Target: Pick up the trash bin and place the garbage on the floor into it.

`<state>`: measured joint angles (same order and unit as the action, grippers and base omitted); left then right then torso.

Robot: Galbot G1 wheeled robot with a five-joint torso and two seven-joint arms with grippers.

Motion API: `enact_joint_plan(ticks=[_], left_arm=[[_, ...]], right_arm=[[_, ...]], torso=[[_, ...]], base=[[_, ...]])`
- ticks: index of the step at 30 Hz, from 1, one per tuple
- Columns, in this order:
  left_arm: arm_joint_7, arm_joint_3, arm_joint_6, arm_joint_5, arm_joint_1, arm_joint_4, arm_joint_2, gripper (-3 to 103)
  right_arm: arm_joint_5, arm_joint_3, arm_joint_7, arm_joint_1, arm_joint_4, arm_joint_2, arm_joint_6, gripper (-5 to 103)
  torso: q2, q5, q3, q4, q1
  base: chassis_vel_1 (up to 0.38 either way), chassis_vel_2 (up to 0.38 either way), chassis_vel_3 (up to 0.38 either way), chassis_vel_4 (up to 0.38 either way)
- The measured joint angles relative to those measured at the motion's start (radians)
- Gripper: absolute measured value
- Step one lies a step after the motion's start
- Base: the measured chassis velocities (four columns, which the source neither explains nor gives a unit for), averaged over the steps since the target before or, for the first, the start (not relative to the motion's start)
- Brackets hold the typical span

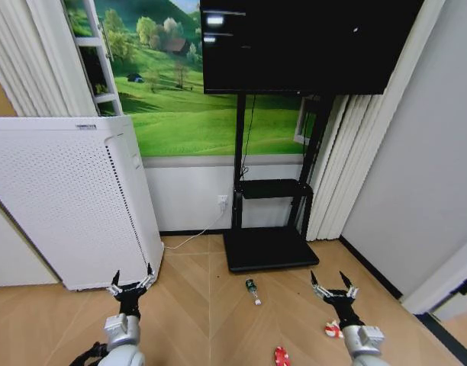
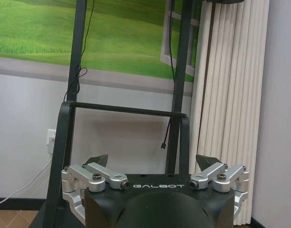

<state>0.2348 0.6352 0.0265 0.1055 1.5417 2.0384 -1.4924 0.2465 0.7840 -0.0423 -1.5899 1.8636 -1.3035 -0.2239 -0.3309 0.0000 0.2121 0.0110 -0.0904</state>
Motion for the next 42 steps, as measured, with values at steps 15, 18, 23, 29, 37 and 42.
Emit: enact_joint_plan(ticks=[15,18,23,29,37,42], left_arm=[[0.000,0.001,0.001,0.002,-0.005,-0.009,0.001,100],[0.001,0.001,0.001,0.002,-0.005,-0.009,0.001,100],[0.001,0.000,0.002,0.001,-0.002,-0.009,0.000,100],[0.001,-0.001,0.003,-0.001,-0.002,-0.008,0.001,100],[0.001,-0.003,0.003,-0.001,-0.003,-0.008,0.002,100],[0.001,-0.003,0.003,-0.002,-0.005,-0.008,0.003,100]], right_arm=[[-0.006,-0.008,-0.001,0.007,-0.009,-0.003,0.001,100],[-0.006,-0.008,-0.001,0.007,-0.009,-0.003,0.001,100],[-0.005,-0.007,-0.001,0.006,-0.009,-0.002,0.001,100],[-0.005,-0.004,-0.001,0.004,-0.009,-0.003,-0.001,100],[-0.005,-0.004,-0.001,0.003,-0.009,-0.003,-0.002,100],[-0.005,-0.004,-0.001,0.005,-0.009,-0.002,-0.003,100]], torso=[[0.066,0.0000,-0.046,0.0000,0.020],[0.074,0.0000,-0.051,0.0000,0.022],[0.104,0.0000,-0.074,0.0000,0.030],[0.133,0.0000,-0.095,0.0000,0.038],[0.161,0.0000,-0.118,0.0000,0.043],[0.180,0.0000,-0.133,0.0000,0.047]], base=[[0.000,0.000,0.000,0.000],[0.000,0.000,0.000,0.000],[0.000,0.000,0.000,0.000],[0.000,0.000,0.000,0.000],[0.000,0.000,0.000,0.000],[0.000,0.000,0.000,0.000]])
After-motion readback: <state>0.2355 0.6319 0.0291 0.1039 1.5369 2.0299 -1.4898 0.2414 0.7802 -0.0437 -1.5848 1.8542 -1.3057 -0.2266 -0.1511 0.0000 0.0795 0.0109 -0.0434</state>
